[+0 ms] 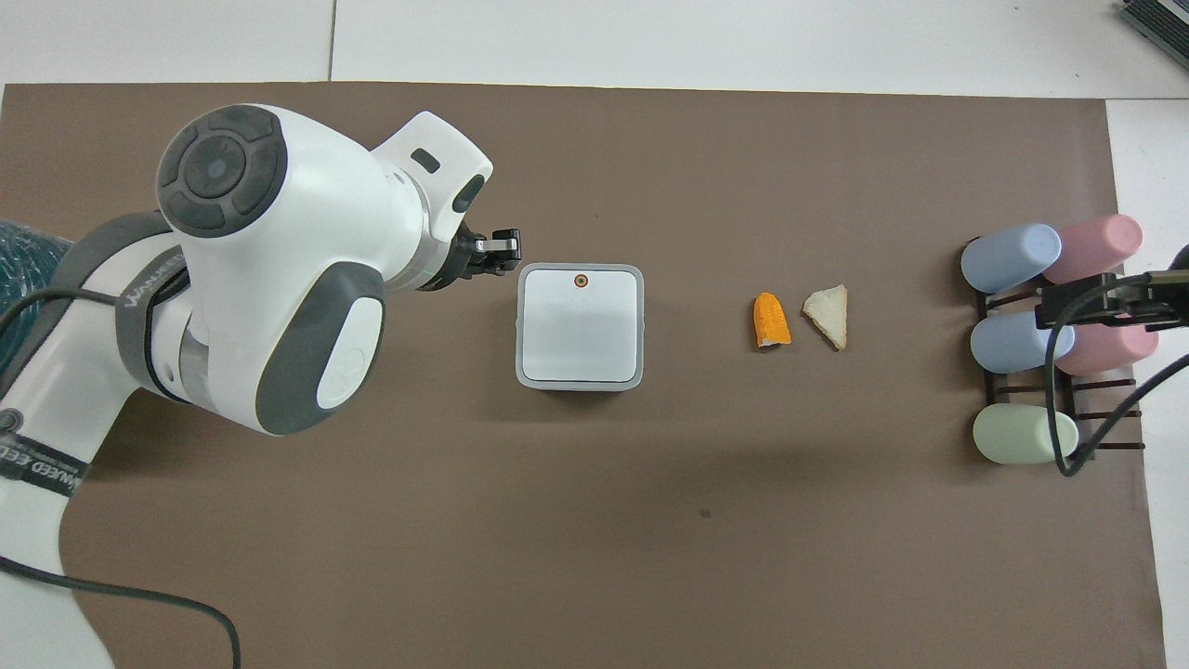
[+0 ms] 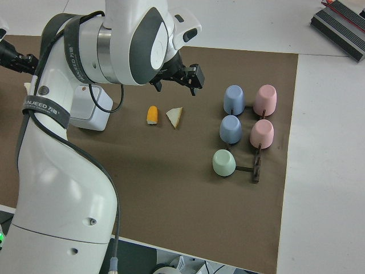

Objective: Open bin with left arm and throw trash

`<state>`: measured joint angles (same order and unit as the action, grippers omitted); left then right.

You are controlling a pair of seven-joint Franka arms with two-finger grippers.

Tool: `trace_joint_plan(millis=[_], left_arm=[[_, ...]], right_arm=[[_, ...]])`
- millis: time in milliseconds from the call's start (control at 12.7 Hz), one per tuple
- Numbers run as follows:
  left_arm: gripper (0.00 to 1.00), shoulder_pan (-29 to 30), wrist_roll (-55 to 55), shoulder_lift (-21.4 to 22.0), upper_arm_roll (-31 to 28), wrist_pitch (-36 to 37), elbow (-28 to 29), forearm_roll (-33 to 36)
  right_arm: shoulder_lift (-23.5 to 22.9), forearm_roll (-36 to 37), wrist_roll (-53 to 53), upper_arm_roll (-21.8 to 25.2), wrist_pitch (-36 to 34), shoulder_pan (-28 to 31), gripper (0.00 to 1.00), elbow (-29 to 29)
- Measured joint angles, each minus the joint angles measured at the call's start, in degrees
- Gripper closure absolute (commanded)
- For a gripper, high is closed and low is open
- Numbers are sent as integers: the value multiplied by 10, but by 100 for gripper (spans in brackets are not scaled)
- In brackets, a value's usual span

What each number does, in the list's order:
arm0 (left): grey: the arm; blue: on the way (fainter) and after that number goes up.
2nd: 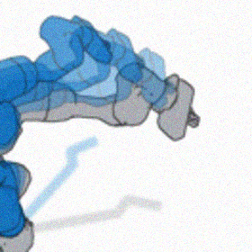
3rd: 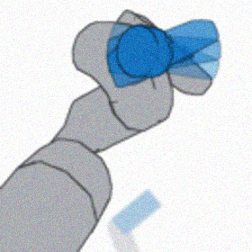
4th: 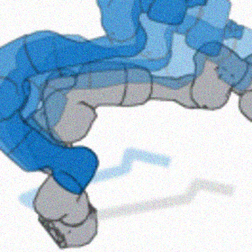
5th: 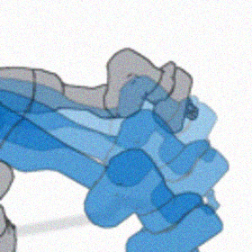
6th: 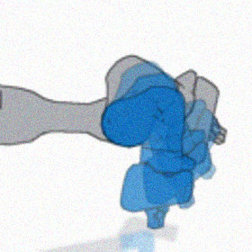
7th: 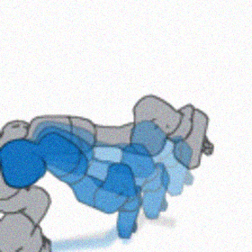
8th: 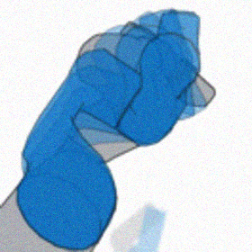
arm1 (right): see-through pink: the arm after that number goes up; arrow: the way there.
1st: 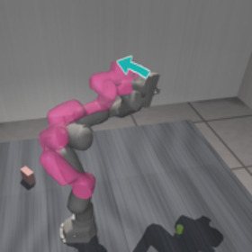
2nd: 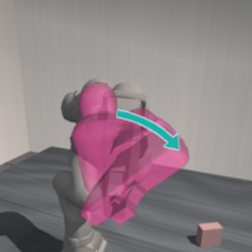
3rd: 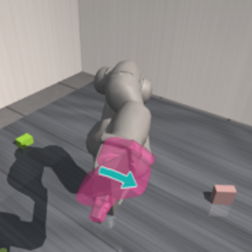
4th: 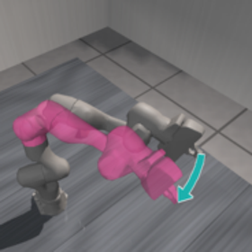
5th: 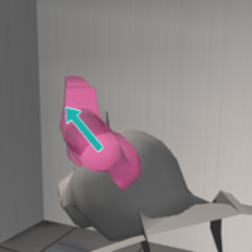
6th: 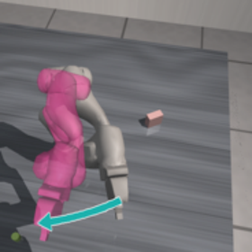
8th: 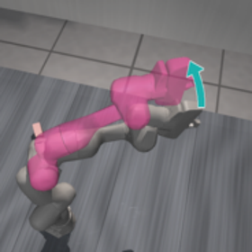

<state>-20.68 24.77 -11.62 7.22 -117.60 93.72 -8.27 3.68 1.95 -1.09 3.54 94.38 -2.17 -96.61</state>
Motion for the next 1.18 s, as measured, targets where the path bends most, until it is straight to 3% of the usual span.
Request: trace_joint_plan(millis=[314,865,1179], left_arm=[[100,-17,23,-6,0,-48,9,-2],[100,-42,54,-25,0,-113,35,-3],[100,-62,71,-54,0,-144,35,-3]], right_arm=[[-2,0,36,-1,147,-13,0,-115],[-91,-9,62,-3,273,-39,0,-136],[-154,-27,69,-5,389,-69,0,-167]])
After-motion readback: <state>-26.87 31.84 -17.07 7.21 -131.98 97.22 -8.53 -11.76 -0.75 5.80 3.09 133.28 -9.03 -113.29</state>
